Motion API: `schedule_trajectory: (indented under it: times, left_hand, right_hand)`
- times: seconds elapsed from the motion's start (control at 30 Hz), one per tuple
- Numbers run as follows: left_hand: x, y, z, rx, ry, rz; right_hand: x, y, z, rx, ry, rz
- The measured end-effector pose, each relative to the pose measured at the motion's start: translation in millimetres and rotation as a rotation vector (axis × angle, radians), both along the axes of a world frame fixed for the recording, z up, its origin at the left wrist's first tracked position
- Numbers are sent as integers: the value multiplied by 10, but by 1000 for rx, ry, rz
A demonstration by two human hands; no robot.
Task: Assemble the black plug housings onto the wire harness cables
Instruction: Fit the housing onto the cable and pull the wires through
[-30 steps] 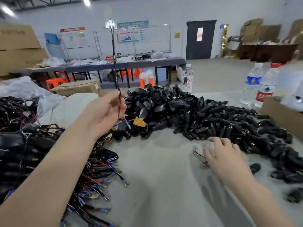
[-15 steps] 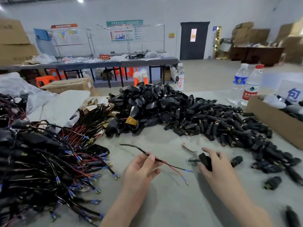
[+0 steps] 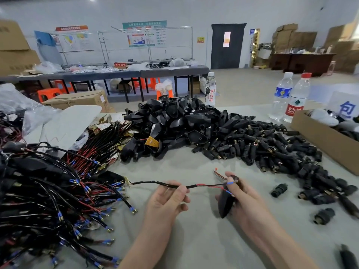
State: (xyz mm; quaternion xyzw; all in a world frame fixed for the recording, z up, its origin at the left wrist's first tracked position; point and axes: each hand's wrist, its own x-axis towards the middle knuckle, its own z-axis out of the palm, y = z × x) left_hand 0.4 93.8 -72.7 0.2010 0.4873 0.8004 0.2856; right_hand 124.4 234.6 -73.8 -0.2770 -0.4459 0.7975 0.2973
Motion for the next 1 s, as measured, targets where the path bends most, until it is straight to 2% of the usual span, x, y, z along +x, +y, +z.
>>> schedule_trajectory:
  times: [0.2,0.47,0.53,0.77,1.0]
  left_hand:
    - [34,-17,-15,-67,188,51]
    - [86,24,-96,-222,396,106]
    - [95,27,-89,-214,405,125]
    - [150,28,-106,-216,445,-15]
    - [150,48,-143,-264,542,110]
  right_hand:
    - [-32,3,-17,-97,124,-84]
    - [-71,-14,-33,-368,260,-9]
    - [-68,-12,-26,-391,302,6]
    - [-52,37,-53,-424,365,43]
    - [-84,-13,-34,-439,320,22]
